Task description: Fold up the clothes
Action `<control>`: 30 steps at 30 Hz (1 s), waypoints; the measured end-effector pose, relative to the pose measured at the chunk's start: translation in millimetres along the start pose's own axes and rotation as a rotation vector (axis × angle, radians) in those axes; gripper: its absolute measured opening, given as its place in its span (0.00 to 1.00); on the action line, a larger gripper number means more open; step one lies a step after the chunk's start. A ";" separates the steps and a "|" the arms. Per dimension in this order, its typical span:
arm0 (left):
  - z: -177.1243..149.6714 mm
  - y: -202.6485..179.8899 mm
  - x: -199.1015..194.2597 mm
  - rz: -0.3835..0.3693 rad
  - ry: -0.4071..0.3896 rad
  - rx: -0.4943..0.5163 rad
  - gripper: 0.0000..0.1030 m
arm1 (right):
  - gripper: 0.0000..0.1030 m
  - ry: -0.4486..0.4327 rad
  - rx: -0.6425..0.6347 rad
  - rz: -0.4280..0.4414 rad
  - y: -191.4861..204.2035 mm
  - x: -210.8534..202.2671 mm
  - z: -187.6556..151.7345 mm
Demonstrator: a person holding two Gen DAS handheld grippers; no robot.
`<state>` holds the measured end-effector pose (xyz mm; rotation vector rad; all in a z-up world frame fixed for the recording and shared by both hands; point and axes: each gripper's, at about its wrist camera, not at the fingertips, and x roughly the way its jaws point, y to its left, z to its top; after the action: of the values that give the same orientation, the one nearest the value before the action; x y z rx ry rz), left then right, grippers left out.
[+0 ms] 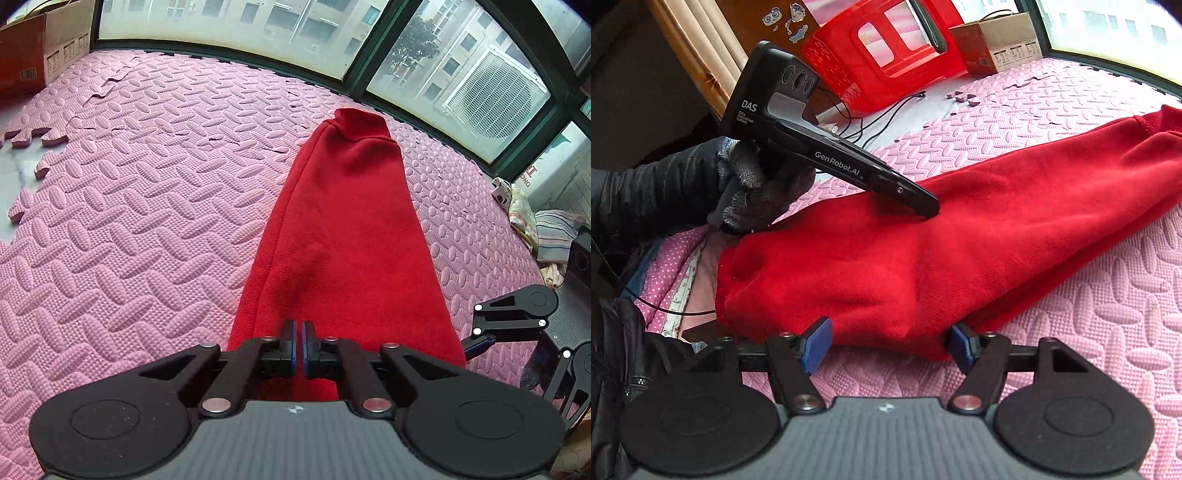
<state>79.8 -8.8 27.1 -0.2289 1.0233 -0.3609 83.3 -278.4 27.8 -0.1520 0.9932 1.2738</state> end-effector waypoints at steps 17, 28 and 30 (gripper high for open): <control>-81.5 -22.1 -78.4 -0.081 -0.019 0.133 0.05 | 0.56 -0.067 -0.057 -0.331 57.2 25.0 18.0; -98.1 -4.6 -114.0 -0.123 -0.131 0.084 0.06 | 0.55 -0.085 -0.094 -0.327 120.0 16.9 15.5; -102.0 -7.9 -109.5 -0.122 -0.121 0.100 0.06 | 0.55 -0.074 -0.109 -0.315 132.3 30.4 13.5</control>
<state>-61.1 25.5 64.7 -0.2215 0.8715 -0.5020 -22.6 -203.0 69.5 -0.3305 0.8008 1.0358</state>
